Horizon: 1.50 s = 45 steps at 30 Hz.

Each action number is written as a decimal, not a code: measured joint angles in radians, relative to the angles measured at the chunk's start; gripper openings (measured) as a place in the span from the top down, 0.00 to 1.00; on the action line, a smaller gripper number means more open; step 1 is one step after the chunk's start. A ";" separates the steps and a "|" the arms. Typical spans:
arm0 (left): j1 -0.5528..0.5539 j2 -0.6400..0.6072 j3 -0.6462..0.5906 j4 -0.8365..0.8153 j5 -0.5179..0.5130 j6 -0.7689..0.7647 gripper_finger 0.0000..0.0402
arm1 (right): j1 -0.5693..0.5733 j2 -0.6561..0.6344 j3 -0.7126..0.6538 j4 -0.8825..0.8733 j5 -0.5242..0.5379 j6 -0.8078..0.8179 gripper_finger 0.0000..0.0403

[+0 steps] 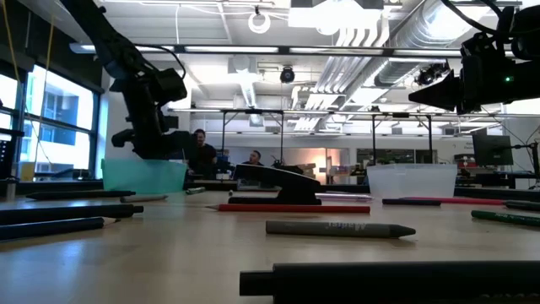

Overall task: Sort crayons/erasers/pens/pencils in bins
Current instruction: Put the red pencil into the green bin, then put the purple pen into the transparent bin

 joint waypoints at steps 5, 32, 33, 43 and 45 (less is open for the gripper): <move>0.000 -0.026 0.000 -0.001 0.000 0.016 0.89 | 0.000 0.000 0.000 0.000 0.000 0.000 1.00; -0.557 -0.622 -0.395 0.579 0.104 0.202 1.00 | 0.000 0.000 0.000 0.000 0.000 0.000 1.00; -0.583 -0.633 -0.417 0.619 0.106 0.196 1.00 | 0.000 0.000 0.000 0.000 0.000 0.000 1.00; -0.771 -0.673 -0.545 0.849 0.121 0.159 1.00 | 0.000 0.000 0.000 0.000 0.000 0.000 1.00; -0.800 -0.672 -0.579 0.907 0.121 0.177 1.00 | 0.000 0.000 0.000 0.000 0.000 0.000 1.00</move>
